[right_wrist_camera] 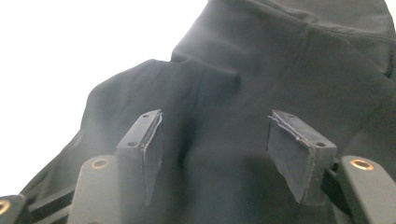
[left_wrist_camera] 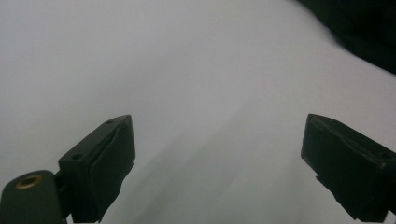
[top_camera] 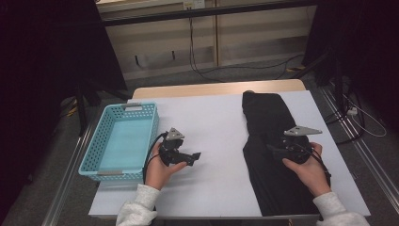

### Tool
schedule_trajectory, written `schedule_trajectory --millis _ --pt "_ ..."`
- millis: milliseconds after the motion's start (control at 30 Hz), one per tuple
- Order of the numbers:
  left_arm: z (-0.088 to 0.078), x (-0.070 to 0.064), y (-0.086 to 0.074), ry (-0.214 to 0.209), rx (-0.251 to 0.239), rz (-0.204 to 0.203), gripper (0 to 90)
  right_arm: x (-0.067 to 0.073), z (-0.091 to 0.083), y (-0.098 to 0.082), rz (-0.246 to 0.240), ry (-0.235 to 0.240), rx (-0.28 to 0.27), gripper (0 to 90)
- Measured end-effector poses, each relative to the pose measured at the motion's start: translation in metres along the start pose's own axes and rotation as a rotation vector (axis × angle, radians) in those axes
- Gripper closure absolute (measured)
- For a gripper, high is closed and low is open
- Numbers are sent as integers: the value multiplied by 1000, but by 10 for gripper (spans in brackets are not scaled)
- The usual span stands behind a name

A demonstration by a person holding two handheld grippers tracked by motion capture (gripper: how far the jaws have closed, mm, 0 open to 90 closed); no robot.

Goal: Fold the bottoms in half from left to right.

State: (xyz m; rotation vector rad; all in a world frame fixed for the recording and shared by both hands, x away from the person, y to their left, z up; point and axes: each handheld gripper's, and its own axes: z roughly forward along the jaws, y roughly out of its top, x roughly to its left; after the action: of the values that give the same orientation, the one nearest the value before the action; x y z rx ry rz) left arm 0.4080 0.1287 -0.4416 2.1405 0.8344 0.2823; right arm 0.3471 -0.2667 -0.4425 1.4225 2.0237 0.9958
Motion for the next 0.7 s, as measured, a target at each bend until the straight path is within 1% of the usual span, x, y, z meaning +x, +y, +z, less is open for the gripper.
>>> schedule_trajectory --millis 67,167,200,333,467,567,700 --pt "-1 0 0 1 -1 -1 95 1 8 4 2 -13 6 330" --pt "-1 0 -1 3 2 0 95 1 17 11 10 -30 8 320" --pt "-1 1 -1 2 11 3 95 2 20 14 2 -39 12 315" --pt "-1 0 -1 0 11 3 94 4 31 24 5 -64 2 302" --pt "-1 0 -2 -7 10 -6 94 6 46 35 4 -78 20 297" --pt "-2 1 -2 -5 8 -6 94 9 59 43 1 -75 14 297" --pt "-3 2 -3 1 8 -13 94 13 76 53 -12 -86 13 296"
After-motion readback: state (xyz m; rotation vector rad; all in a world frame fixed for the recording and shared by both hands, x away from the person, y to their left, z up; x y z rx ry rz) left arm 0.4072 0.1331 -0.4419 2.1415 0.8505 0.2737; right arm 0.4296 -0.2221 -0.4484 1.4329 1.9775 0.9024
